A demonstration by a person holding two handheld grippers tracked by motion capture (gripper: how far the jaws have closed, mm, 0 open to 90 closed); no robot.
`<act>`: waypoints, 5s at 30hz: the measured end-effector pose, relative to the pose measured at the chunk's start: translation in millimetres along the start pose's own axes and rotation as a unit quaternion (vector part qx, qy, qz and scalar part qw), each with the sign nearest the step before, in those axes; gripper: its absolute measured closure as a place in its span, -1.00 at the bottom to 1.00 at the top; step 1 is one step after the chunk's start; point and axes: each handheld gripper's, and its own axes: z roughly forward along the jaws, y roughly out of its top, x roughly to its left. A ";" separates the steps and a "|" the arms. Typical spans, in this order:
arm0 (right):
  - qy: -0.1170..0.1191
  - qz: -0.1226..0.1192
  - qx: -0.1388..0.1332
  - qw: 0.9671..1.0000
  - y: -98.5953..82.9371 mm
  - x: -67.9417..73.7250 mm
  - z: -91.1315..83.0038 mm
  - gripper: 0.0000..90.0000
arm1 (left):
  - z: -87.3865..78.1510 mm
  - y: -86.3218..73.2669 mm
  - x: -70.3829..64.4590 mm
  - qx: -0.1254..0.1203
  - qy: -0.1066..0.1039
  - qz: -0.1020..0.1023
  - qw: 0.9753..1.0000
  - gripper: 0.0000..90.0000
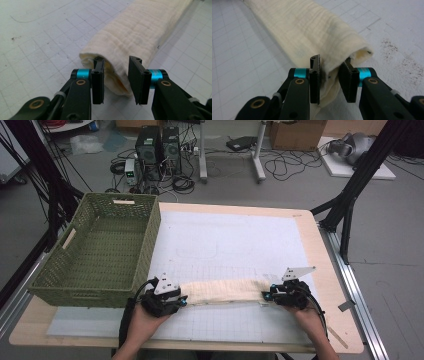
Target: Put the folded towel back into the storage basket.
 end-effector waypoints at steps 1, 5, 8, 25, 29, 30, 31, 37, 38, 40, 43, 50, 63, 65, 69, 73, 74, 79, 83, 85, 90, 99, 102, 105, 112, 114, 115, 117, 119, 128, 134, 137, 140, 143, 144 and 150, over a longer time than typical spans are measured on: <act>0.000 0.000 0.000 1.000 0.0 0.0 0.0 0.60 | -0.4 0.3 -0.3 -0.001 0.001 0.001 1.000 0.44; 0.001 0.000 0.000 1.000 -0.1 -0.2 0.1 0.59 | -3.2 0.8 -1.2 -0.006 0.009 0.002 1.000 0.39; 0.001 0.001 0.000 1.000 0.0 -0.4 0.1 0.58 | -4.8 1.4 -1.4 -0.007 0.011 0.003 1.000 0.33; 0.004 0.006 0.002 1.000 -0.1 -1.0 1.4 0.56 | -2.8 12.8 -2.1 -0.022 -0.005 0.026 0.999 0.17; 0.004 0.007 0.001 1.000 0.1 -1.1 2.2 0.57 | 3.9 18.9 -0.1 -0.022 -0.022 0.037 0.999 0.16; 0.005 0.009 0.002 1.000 0.1 -1.3 2.4 0.57 | 6.2 20.1 0.2 -0.022 -0.027 0.040 0.999 0.16; 0.005 0.009 0.001 1.000 0.1 -1.6 2.5 0.56 | 8.4 21.4 0.5 -0.021 -0.033 0.043 0.998 0.14; 0.005 0.009 0.002 1.000 0.3 -1.5 2.7 0.56 | 20.7 27.7 1.7 -0.003 -0.055 0.061 0.997 0.05; 0.005 0.008 0.002 1.000 0.3 -1.8 2.9 0.56 | 22.9 29.2 2.1 0.000 -0.057 0.063 0.996 0.04; 0.006 0.008 0.002 1.000 0.4 -1.9 2.9 0.56 | 27.3 32.3 2.8 0.007 -0.060 0.067 0.996 0.01; 0.006 0.008 0.002 1.000 0.4 -1.9 2.9 0.56 | 33.7 36.3 1.5 0.014 -0.062 0.075 0.995 -0.02; 0.008 0.007 0.001 1.000 0.4 -3.0 3.0 0.55 | 45.4 39.1 0.5 0.053 -0.073 0.086 0.992 -0.13; 0.020 0.017 -0.001 1.000 0.8 -7.0 4.9 0.49 | 43.9 28.3 7.3 0.073 -0.110 0.084 0.988 -0.19; 0.023 0.017 0.001 1.000 1.5 -8.1 4.9 0.48 | 44.3 28.0 6.8 0.073 -0.113 0.086 0.987 -0.23; 0.026 0.018 0.003 0.999 1.9 -9.1 5.1 0.47 | 45.1 29.7 5.8 0.082 -0.113 0.098 0.985 -0.26; 0.026 0.016 0.003 1.000 2.4 -9.0 5.3 0.46 | 45.2 28.9 1.8 0.082 -0.092 0.123 0.985 -0.17; 0.025 0.014 0.002 1.000 2.5 -9.1 5.4 0.46 | 45.2 28.4 1.0 0.080 -0.089 0.125 0.985 -0.14; 0.015 0.007 0.006 1.000 3.8 -6.6 6.1 0.48 | 42.5 24.7 -3.3 0.062 -0.078 0.129 0.987 0.13; 0.020 0.003 0.009 1.000 6.0 -6.4 7.7 0.68 | 40.6 20.0 -3.4 0.040 -0.044 0.120 0.991 0.67; 0.021 0.000 0.013 1.000 9.6 -5.9 9.9 0.75 | 39.3 21.1 -5.1 0.045 -0.035 0.116 0.992 0.76; 0.012 -0.002 0.011 1.000 24.1 -13.9 19.8 0.79 | 27.5 18.0 -11.8 0.055 -0.021 0.098 0.993 0.79; 0.035 -0.004 0.017 0.999 54.4 -16.2 51.3 0.78 | -1.4 -4.5 -22.2 0.057 -0.034 0.061 0.996 0.79; 0.041 0.005 0.013 0.999 56.4 -17.1 57.0 0.64 | -2.4 -6.2 -19.3 0.056 -0.046 0.058 0.996 0.71; 0.042 0.019 0.006 0.999 52.6 -19.6 52.3 0.43 | -3.2 -3.6 -17.5 0.047 -0.054 0.062 0.995 0.51; 0.024 0.039 -0.018 0.999 40.0 -16.5 31.0 -0.03 | -7.8 11.5 -14.2 0.022 -0.061 0.071 0.995 0.11; 0.018 0.033 -0.016 0.999 35.9 -12.6 24.9 -0.07 | -8.2 16.9 -13.0 0.012 -0.063 0.075 0.995 0.10; 0.014 0.029 -0.019 0.999 33.4 -10.6 21.4 -0.07 | -7.4 19.8 -12.9 0.009 -0.066 0.074 0.995 0.08; 0.009 0.024 -0.026 0.999 28.8 -6.5 14.2 -0.05 | -3.8 25.7 -13.0 0.005 -0.069 0.081 0.994 0.08; 0.000 0.022 -0.028 0.999 24.9 -2.9 8.7 0.00 | 2.4 32.1 -13.7 0.003 -0.076 0.086 0.993 0.08; -0.001 0.013 -0.032 0.999 15.6 3.9 -2.9 0.14 | 37.9 62.0 -21.6 0.002 -0.101 0.110 0.989 0.06; 0.002 0.015 -0.045 0.999 13.0 4.3 -8.9 0.10 | 55.5 73.7 -24.6 0.010 -0.111 0.116 0.987 0.02; 0.001 0.015 -0.045 0.999 12.7 5.0 -9.5 0.07 | 66.2 79.8 -22.8 0.024 -0.119 0.102 0.987 -0.06; -0.001 0.013 -0.044 0.999 12.5 5.5 -10.5 0.06 | 76.2 84.5 -20.9 0.034 -0.124 0.096 0.987 -0.16; 0.001 0.014 -0.046 0.999 11.8 5.1 -11.4 0.04 | 86.1 84.2 -18.0 0.047 -0.121 0.088 0.988 -0.22; 0.001 0.015 -0.047 0.999 11.7 4.9 -11.4 0.04 | 89.3 83.5 -17.0 0.052 -0.119 0.085 0.988 -0.23; 0.000 0.012 -0.043 0.999 12.6 5.5 -9.1 0.02 | 100.2 82.3 -18.1 0.065 -0.117 0.086 0.987 -0.23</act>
